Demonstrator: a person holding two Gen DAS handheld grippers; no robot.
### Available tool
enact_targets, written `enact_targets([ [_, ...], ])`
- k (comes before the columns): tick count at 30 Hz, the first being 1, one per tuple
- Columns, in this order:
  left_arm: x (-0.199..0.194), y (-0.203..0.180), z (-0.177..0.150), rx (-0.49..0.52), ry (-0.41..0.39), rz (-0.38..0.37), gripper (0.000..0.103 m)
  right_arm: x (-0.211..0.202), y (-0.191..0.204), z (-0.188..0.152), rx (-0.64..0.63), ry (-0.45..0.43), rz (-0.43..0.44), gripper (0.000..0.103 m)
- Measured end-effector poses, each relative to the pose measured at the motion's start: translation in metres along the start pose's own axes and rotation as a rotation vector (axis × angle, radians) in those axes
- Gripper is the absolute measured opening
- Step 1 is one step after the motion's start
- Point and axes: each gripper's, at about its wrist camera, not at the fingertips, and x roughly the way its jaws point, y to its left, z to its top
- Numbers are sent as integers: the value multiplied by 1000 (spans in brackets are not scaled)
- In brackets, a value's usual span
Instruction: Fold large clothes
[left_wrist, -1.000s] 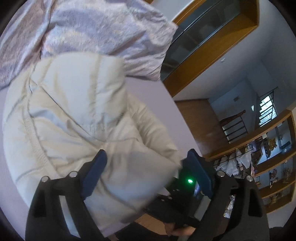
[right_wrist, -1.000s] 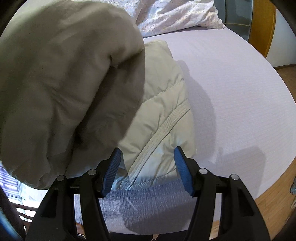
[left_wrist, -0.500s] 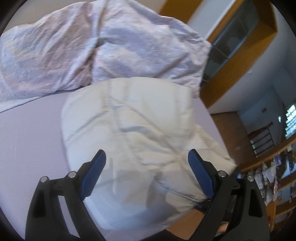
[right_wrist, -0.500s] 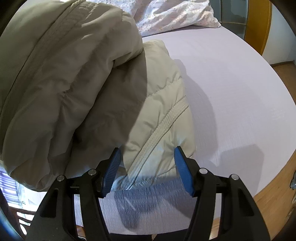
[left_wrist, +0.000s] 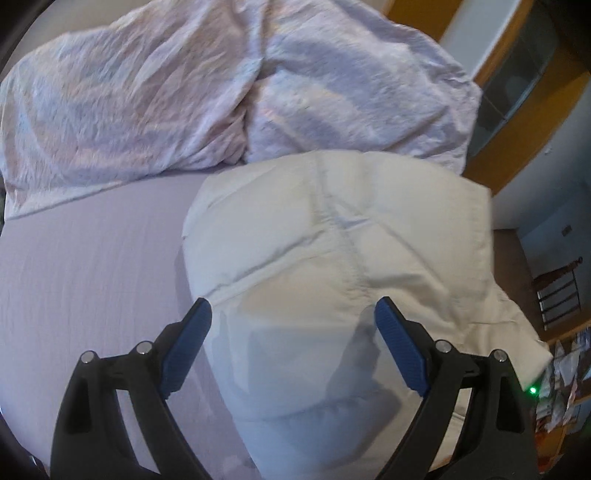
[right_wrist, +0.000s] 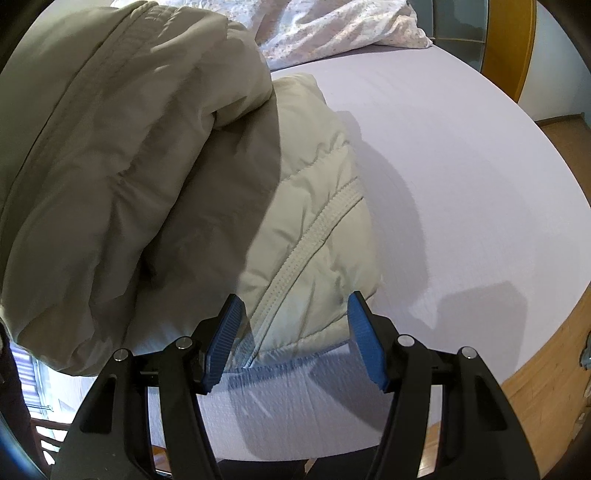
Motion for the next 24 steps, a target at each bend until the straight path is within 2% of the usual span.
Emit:
enact_targets([
  [7, 21, -9, -8, -4, 29, -27, 89, 0, -20, -3, 25, 2, -20, 62],
  [19, 48, -52, -14, 71, 39, 18, 89, -10, -56, -6, 63, -15, -64, 62],
  [24, 62, -65, -19, 86, 36, 28, 90, -21, -69, 4, 76, -29, -92, 62],
])
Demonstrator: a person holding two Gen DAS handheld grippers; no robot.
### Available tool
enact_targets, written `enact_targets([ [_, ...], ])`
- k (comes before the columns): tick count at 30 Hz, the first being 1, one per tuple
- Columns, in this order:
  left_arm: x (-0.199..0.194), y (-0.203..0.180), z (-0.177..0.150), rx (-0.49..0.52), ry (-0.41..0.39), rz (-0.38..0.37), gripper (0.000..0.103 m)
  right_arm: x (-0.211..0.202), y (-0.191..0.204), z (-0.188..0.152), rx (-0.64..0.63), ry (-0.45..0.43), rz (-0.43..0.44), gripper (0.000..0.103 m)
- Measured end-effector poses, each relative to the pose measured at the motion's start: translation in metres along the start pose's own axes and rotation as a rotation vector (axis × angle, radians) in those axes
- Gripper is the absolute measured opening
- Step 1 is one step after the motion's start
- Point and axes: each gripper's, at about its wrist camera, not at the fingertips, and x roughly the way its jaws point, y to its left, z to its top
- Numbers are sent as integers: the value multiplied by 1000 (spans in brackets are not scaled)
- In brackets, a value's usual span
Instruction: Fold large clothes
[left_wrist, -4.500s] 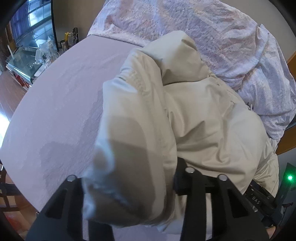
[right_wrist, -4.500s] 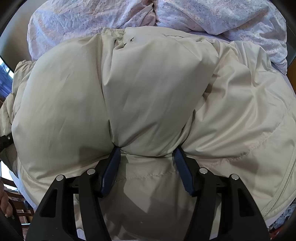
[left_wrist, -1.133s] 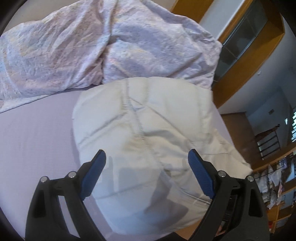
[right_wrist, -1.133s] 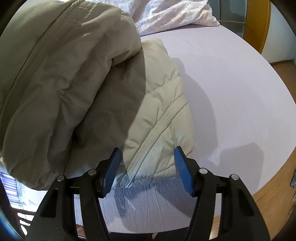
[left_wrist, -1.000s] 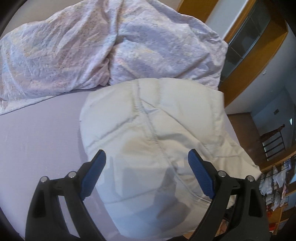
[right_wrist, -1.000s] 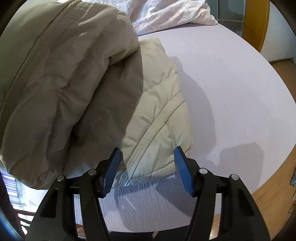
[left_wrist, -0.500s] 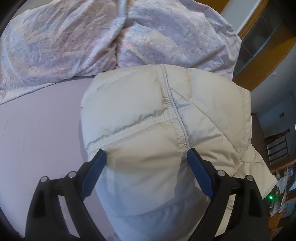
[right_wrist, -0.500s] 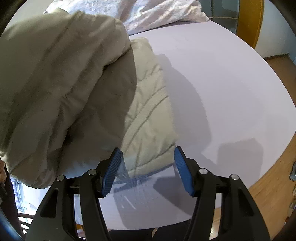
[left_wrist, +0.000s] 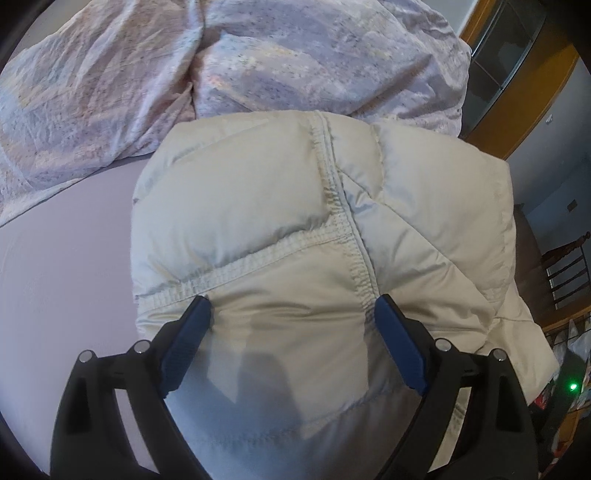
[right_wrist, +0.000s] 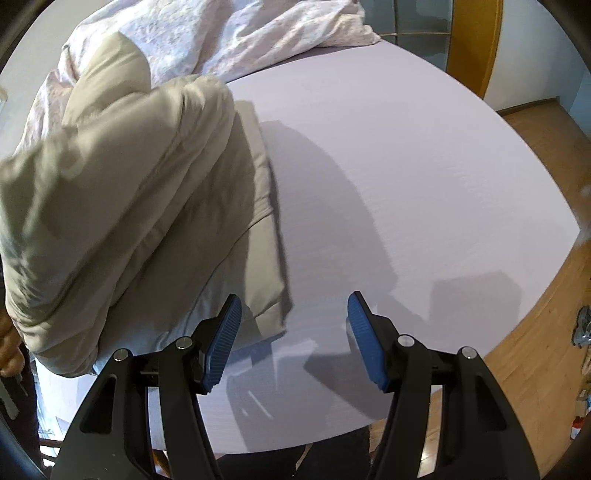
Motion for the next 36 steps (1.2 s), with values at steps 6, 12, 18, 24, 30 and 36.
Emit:
enact_targets([
  [6, -2, 1, -4, -9, -25, 7, 90, -38, -4, 33, -16, -88, 0, 62],
  [12, -20, 11, -7, -46, -39, -4, 90, -86, 31, 68, -119, -207, 95, 62],
  [18, -35, 16, -14, -36, -55, 19, 90, -81, 97, 82, -257, -188, 210, 56],
  [24, -44, 22, -19, -3, -87, 73, 90, -60, 150, 79, -357, -147, 253, 35],
  [30, -38, 32, -18, -14, -79, 85, 90, -36, 176, 94, -389, -152, 216, 33],
  [36, -31, 30, -17, -15, -73, 65, 92, -13, 162, 95, -380, -120, 157, 25],
])
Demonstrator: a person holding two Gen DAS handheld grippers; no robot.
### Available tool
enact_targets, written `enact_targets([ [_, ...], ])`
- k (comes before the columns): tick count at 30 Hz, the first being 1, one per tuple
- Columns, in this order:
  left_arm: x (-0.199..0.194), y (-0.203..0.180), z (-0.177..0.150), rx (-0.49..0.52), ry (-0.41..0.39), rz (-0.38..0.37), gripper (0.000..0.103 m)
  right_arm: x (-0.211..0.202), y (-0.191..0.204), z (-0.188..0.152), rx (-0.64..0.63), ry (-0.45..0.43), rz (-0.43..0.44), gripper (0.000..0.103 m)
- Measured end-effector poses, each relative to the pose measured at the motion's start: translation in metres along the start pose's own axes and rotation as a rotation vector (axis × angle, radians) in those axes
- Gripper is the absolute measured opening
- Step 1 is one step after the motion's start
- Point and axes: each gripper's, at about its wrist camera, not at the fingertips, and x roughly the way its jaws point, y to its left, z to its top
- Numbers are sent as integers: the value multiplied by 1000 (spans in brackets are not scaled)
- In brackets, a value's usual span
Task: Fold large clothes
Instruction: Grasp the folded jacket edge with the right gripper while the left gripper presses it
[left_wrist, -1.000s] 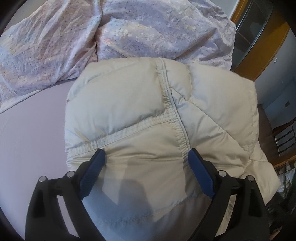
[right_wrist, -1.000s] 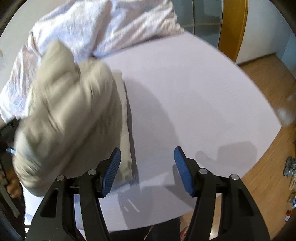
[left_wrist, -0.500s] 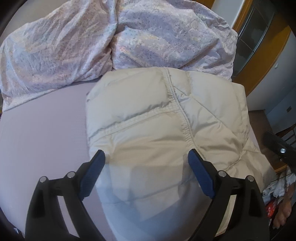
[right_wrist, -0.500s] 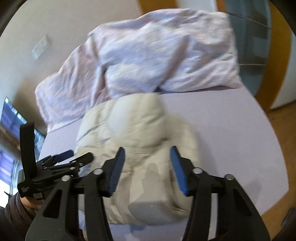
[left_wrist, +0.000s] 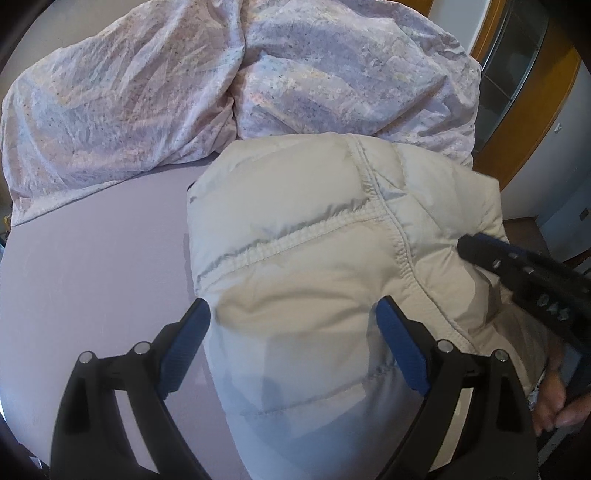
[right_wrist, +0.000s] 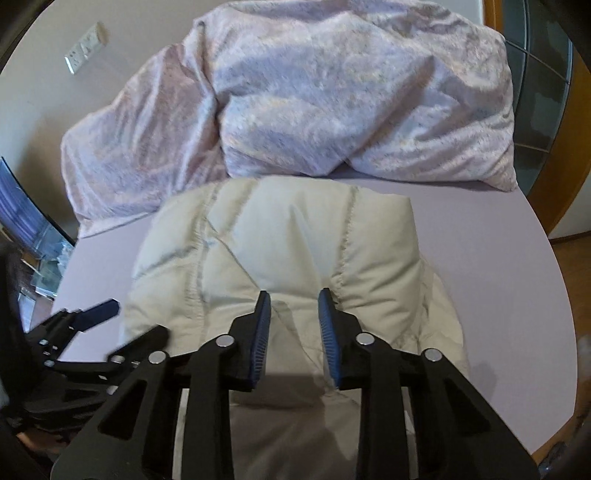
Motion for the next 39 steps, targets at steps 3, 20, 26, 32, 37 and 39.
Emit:
enact_targets([
  [3, 3, -4, 2, 12, 4, -14, 93, 9, -12, -8, 20, 19, -4, 25],
  [20, 31, -28, -2, 87, -2, 6, 101, 36, -53, -40, 154, 4, 85, 22],
  [26, 42, -28, -4, 87, -20, 18, 101, 43, -56, -43, 165, -11, 113, 22],
  [32, 49, -28, -5, 90, -31, 38, 101, 47, -58, -46, 161, -27, 122, 22],
  [37, 53, -28, -4, 87, -30, 47, 101, 49, -58, -48, 164, -29, 123, 22],
  [39, 53, -27, -5, 86, -34, 51, 101, 49, -58, -49, 159, -33, 122, 22],
])
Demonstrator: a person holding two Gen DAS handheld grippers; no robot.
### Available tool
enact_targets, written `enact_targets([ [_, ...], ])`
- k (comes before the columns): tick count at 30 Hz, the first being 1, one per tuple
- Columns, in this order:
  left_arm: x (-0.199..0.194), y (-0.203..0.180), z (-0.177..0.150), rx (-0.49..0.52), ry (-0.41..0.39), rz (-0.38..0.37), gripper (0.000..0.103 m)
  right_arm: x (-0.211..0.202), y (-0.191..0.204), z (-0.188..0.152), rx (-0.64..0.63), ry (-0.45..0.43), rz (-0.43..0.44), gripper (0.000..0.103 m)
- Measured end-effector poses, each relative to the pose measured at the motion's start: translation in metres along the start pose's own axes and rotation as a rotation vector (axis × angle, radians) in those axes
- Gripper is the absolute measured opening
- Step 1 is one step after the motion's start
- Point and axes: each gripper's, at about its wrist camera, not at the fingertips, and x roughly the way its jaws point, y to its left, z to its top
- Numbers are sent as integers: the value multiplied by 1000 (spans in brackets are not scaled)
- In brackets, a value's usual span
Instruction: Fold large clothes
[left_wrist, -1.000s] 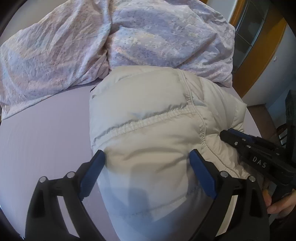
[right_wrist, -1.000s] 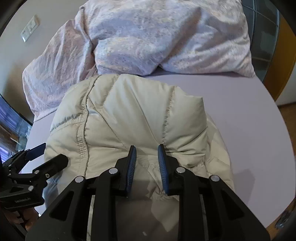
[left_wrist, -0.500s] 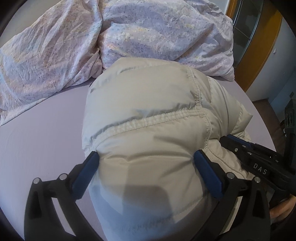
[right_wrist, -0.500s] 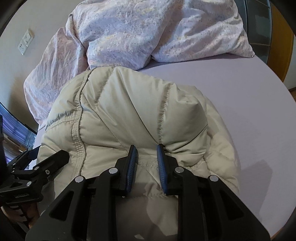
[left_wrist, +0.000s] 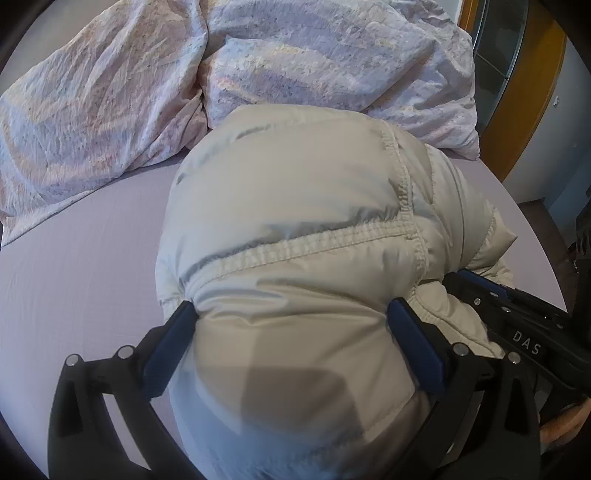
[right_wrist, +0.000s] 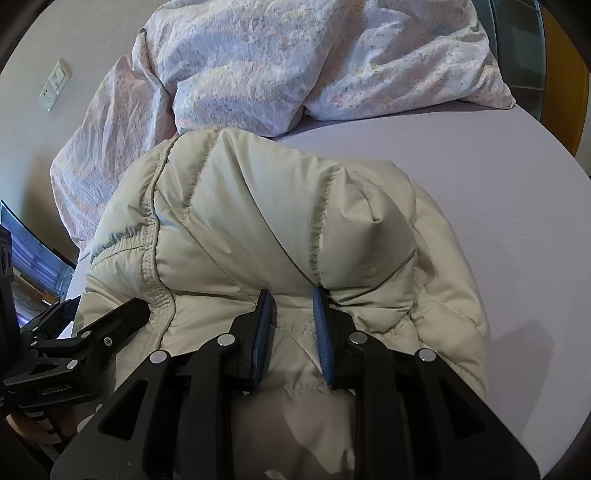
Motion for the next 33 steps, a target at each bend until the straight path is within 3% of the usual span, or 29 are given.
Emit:
enact_targets([
  [24, -1, 2, -6, -14, -58, 22, 101, -9, 5, -2, 11, -25, -23, 23],
  [30, -9, 6, -7, -32, -60, 21, 101, -42, 8, 13, 11, -134, -36, 23],
  [33, -10, 4, -7, -34, -61, 30, 101, -39, 3, 21, 21, -138, -67, 23],
])
